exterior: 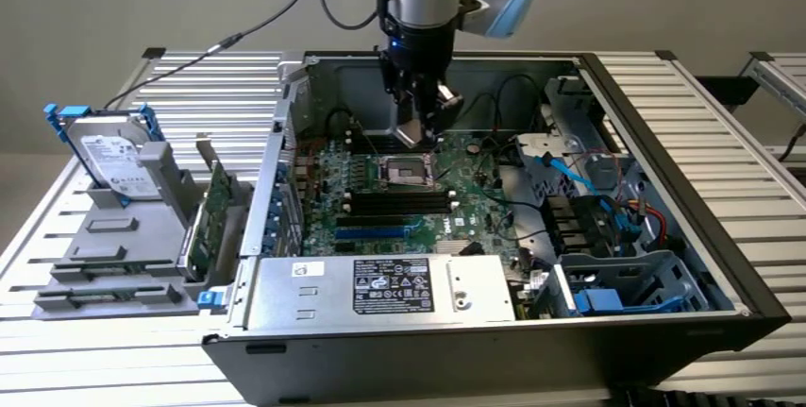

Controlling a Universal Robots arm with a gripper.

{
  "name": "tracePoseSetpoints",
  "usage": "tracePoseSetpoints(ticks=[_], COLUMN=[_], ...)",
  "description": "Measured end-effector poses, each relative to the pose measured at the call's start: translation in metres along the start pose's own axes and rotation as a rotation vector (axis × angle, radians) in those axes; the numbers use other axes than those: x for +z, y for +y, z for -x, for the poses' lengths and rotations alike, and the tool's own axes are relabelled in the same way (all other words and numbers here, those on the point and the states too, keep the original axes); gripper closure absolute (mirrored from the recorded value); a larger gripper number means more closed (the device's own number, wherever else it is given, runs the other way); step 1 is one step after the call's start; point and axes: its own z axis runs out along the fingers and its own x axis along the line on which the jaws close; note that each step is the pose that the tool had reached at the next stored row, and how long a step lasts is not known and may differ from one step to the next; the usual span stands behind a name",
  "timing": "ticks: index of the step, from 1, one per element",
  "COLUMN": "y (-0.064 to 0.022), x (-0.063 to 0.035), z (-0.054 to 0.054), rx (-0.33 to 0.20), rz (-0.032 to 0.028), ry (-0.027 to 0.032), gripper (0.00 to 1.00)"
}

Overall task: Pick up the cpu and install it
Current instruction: 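Place the cpu into insertion slot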

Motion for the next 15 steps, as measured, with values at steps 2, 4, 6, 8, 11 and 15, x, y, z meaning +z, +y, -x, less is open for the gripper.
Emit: tracePoseSetpoints(ticks=[2,4,6,8,11,15], y=[-0.0002,-0.0003,-0.0005,-0.0007,-0.0009,-0.0012], x=[0.0029,0.0057,0.0084,0.0114,0.0157,0.0202], z=[0.000,0.000,0.000,0.000,0.001,0.001], rx=[0.038,0.073,0.109,0.146,0.200,0.273], rz=[0.0012,0.0024,0.0036,0.0048,0.0066,0.0089], ry=[-0.0022,-0.0043,-0.0063,-0.0085,-0.0116,-0.0159], gripper=[0.45,0.45,0.45,0.45,0.45,0.45])
